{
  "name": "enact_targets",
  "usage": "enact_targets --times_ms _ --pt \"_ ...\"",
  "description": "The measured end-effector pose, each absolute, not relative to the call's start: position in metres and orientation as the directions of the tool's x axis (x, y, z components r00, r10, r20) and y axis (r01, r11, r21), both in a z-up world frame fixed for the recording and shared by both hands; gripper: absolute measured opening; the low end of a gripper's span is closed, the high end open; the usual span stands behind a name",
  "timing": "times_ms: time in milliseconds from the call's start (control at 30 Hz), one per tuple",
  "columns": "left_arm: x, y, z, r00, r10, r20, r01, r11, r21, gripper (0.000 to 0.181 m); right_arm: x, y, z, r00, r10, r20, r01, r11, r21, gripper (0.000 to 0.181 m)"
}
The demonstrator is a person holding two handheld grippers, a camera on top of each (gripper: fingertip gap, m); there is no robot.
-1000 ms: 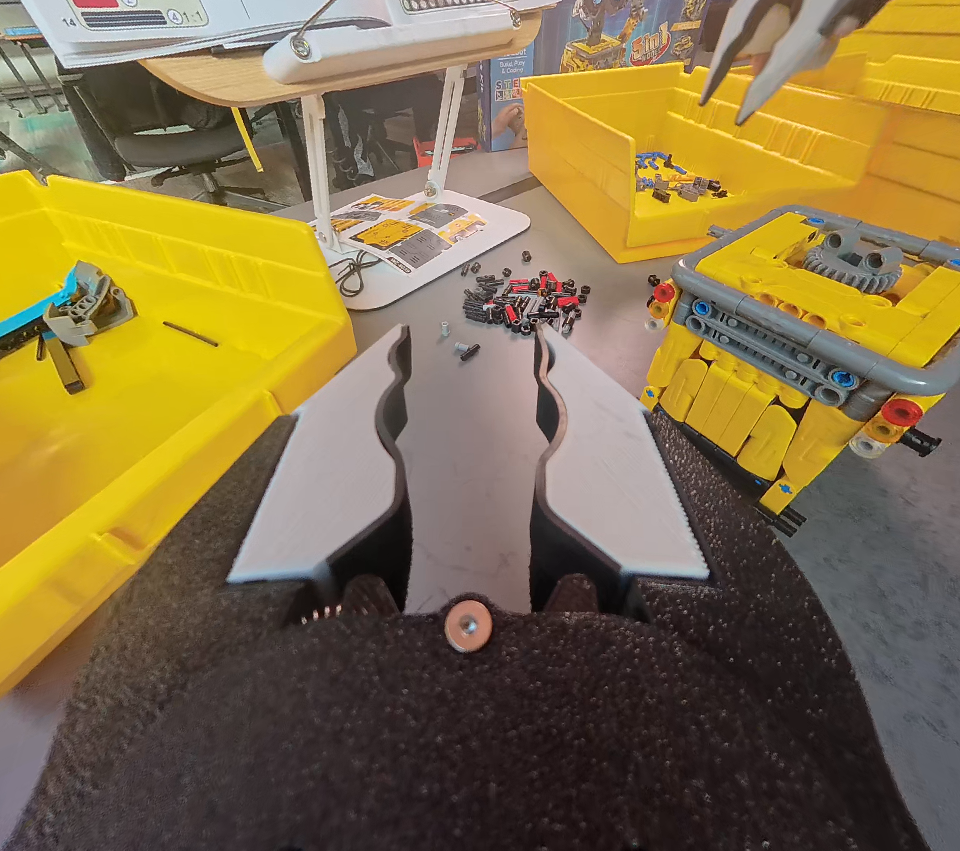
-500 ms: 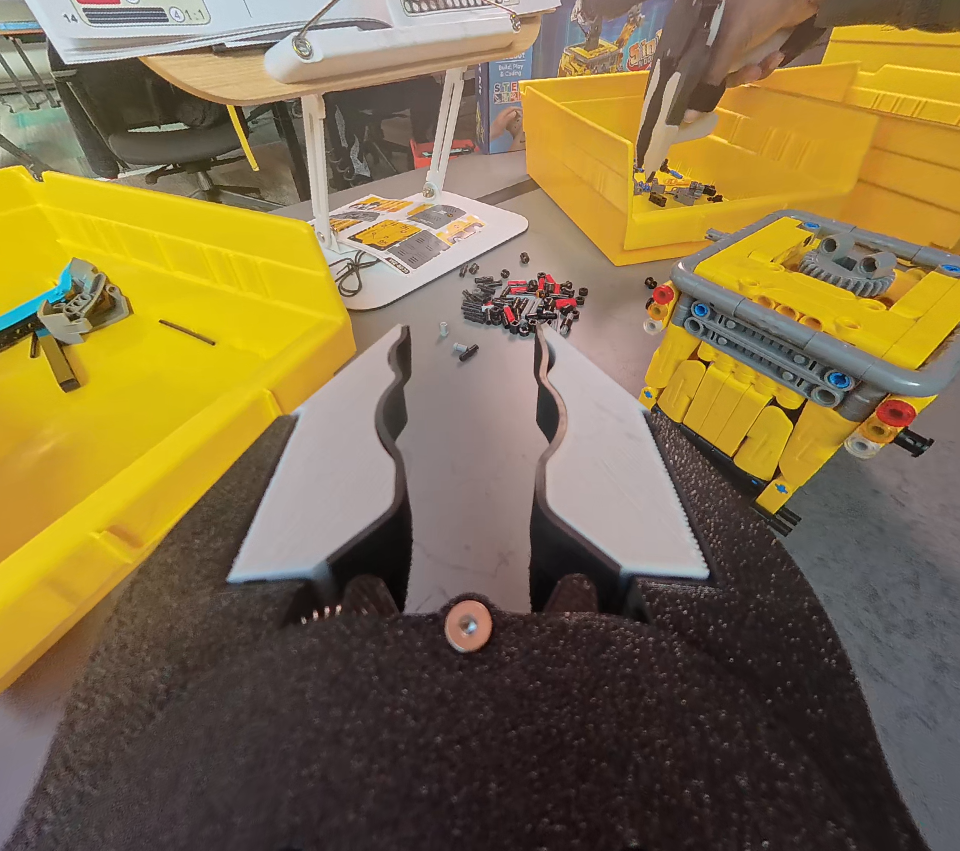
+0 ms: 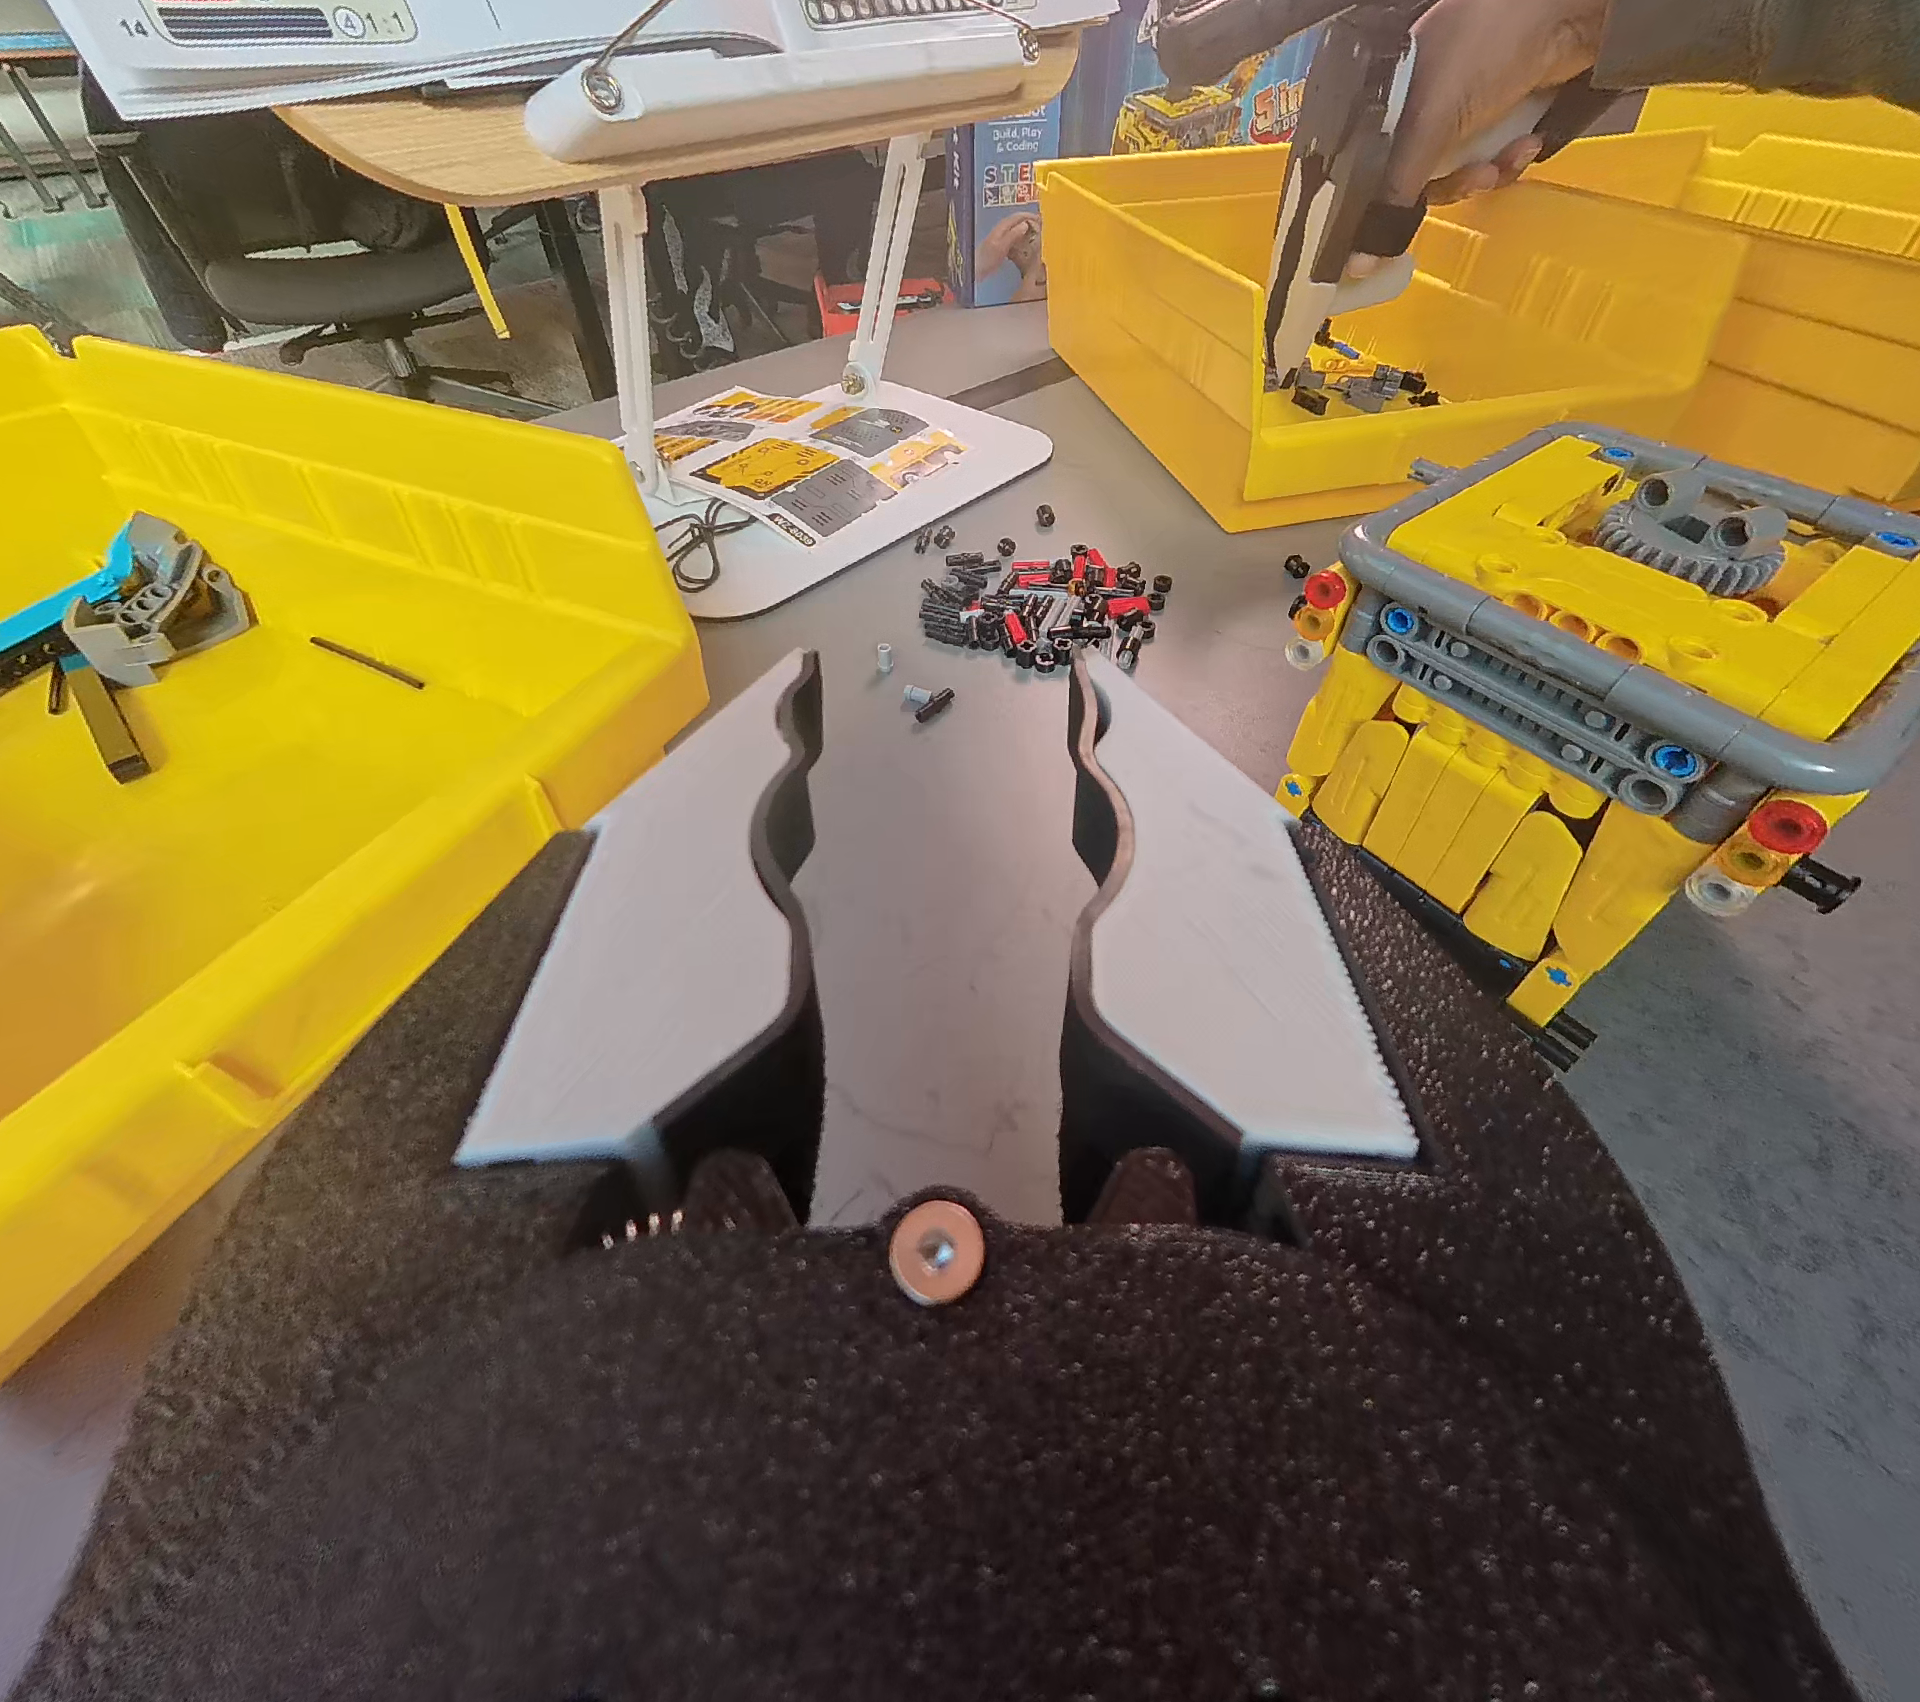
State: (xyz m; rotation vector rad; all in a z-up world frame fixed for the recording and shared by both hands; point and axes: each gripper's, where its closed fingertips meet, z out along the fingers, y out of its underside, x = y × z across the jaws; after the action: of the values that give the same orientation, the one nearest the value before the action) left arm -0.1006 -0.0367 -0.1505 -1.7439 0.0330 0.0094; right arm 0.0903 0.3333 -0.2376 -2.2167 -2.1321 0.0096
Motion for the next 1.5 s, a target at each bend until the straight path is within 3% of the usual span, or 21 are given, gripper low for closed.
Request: enact_targets --times_ms 233,367,500,633,800,1033,1200,1333,1500 --pt "-0.100 -0.037 -0.151 0.999 -0.019 -0.030 -0.033 -0.173 -0.984 0.046 0.091 0.331 -0.221 0.031 0.997 0.067 0.996 -0.025 -0.083 0.022" --pt "-0.099 -0.037 -0.150 0.999 -0.022 -0.036 -0.039 -0.172 -0.984 0.046 0.072 0.277 -0.160 -0.103 0.994 0.027 0.942 0.106 -0.319 0.022" --pt "-0.098 -0.036 -0.151 0.999 -0.029 -0.040 -0.045 -0.178 -0.983 0.046 0.077 0.159 -0.121 -0.433 0.900 0.053 0.769 0.399 -0.500 0.022" --pt "-0.094 -0.036 -0.151 0.998 -0.039 -0.056 -0.062 -0.179 -0.982 0.046 0.101 0.055 -0.163 -0.619 0.782 0.070 0.661 0.567 -0.491 0.023" --pt "-0.092 -0.038 -0.149 0.996 -0.037 -0.078 -0.083 -0.171 -0.982 0.046 0.110 -0.003 -0.227 -0.664 0.742 0.091 0.627 0.619 -0.473 0.023" --pt "-0.091 -0.039 -0.147 0.996 -0.039 -0.084 -0.089 -0.168 -0.982 0.046 0.108 -0.008 -0.242 -0.640 0.764 0.077 0.646 0.590 -0.485 0.024" --pt "-0.091 -0.038 -0.148 0.996 -0.039 -0.083 -0.089 -0.172 -0.981 0.046 0.105 -0.003 -0.228 -0.598 0.796 0.088 0.639 0.541 -0.546 0.036" --pt "-0.092 -0.038 -0.152 0.996 -0.038 -0.077 -0.083 -0.183 -0.980 0.046 0.095 0.030 -0.152 -0.457 0.867 0.199 0.538 0.448 -0.714 0.035" --pt "-0.091 -0.037 -0.153 0.996 -0.039 -0.079 -0.085 -0.189 -0.978 0.046 0.127 0.145 -0.055 -0.068 0.947 0.315 0.450 0.311 -0.837 0.028"
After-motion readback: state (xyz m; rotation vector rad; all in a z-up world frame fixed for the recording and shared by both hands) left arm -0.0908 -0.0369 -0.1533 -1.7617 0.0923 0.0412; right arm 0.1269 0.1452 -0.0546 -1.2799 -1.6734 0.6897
